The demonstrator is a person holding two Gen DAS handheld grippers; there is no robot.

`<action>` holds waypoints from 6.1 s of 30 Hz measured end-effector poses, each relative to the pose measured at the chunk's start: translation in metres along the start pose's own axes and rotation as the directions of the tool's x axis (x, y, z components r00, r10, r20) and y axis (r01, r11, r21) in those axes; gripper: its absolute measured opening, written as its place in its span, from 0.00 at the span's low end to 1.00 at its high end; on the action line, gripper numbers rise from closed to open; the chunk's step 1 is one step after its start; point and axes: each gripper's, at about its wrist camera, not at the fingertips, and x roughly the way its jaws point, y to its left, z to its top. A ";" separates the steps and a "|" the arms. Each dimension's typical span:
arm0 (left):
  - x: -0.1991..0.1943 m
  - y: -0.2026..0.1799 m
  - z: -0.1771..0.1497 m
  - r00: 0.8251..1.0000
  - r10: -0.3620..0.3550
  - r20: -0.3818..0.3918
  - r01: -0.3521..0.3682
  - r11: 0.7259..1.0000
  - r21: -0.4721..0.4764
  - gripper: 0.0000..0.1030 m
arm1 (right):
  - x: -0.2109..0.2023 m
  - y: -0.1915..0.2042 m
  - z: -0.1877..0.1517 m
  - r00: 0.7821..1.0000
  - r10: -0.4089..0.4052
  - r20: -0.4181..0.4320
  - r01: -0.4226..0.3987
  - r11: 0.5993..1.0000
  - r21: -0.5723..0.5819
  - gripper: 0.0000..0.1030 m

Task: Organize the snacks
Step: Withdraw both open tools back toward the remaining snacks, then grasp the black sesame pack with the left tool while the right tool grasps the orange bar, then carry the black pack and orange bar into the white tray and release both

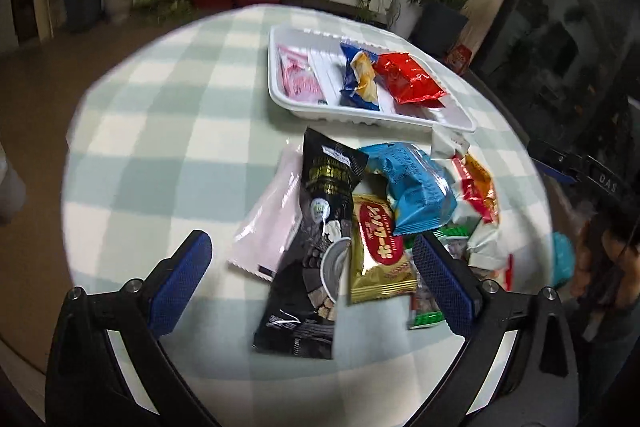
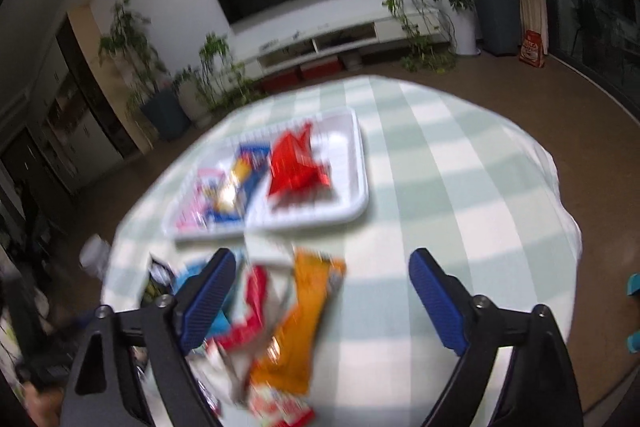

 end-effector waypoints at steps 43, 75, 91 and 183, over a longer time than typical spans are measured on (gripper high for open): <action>0.046 -0.024 0.002 0.992 0.048 -0.117 -0.027 0.985 0.170 0.66 | 0.054 0.027 -0.043 0.959 -0.078 -0.272 0.037 0.988 -0.151 0.26; 0.056 -0.019 0.002 0.974 0.154 -0.167 -0.119 0.972 0.203 0.41 | 0.054 0.024 -0.042 0.956 -0.102 -0.275 0.060 0.986 -0.158 0.26; 0.052 -0.023 -0.002 0.981 0.080 -0.175 -0.046 0.981 0.189 0.23 | 0.055 0.027 -0.045 0.955 -0.098 -0.280 0.049 0.983 -0.178 0.25; 0.186 0.001 0.176 0.991 -0.116 -0.072 0.119 0.992 0.032 0.25 | 0.159 0.025 0.079 0.981 -0.129 -0.146 0.078 0.946 -0.315 0.31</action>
